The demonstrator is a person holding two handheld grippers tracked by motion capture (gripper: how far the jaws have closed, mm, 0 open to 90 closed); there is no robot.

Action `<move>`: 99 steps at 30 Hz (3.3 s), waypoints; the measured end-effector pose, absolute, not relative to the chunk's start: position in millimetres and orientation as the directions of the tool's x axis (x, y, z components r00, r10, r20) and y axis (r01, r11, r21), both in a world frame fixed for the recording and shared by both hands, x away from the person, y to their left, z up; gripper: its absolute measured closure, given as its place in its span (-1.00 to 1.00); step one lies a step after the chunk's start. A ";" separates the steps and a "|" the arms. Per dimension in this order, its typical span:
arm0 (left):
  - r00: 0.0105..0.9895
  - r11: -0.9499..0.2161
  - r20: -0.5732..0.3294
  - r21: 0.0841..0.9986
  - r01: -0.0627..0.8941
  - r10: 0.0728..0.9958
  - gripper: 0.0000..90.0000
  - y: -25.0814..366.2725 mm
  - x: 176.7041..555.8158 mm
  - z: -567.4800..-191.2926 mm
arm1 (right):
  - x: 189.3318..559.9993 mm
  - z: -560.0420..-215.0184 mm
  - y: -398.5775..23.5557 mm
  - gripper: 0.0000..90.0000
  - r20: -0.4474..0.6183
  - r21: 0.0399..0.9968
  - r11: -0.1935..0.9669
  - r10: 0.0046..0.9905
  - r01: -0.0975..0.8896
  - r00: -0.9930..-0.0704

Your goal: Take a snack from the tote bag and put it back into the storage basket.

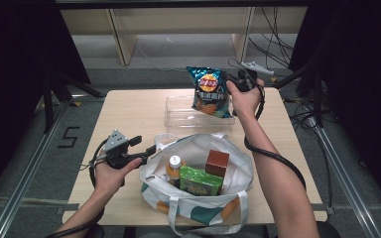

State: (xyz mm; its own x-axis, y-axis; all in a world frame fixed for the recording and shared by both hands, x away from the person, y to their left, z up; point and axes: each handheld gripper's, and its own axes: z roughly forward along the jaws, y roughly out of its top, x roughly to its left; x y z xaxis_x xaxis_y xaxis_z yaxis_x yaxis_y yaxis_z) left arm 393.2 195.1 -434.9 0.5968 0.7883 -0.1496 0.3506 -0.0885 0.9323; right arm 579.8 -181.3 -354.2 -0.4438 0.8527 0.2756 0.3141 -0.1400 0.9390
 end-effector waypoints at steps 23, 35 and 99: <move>0.597 -0.089 -0.149 0.933 0.350 0.788 -0.37 195.2 393.1 -435.0 | 584.4 -371.8 -185.8 0.98 0.268 0.927 -0.116 0.870 0.358 -0.413; 0.598 -0.089 -0.148 0.933 0.348 0.788 -0.37 195.4 393.0 -434.5 | 583.8 -367.0 -178.0 1.00 0.276 0.928 -0.124 0.862 0.351 -0.425; 0.611 -0.064 -0.159 0.943 0.326 0.775 -0.32 193.8 387.9 -429.4 | 542.2 -355.3 -233.6 0.03 0.157 0.942 -0.017 0.905 0.336 -0.396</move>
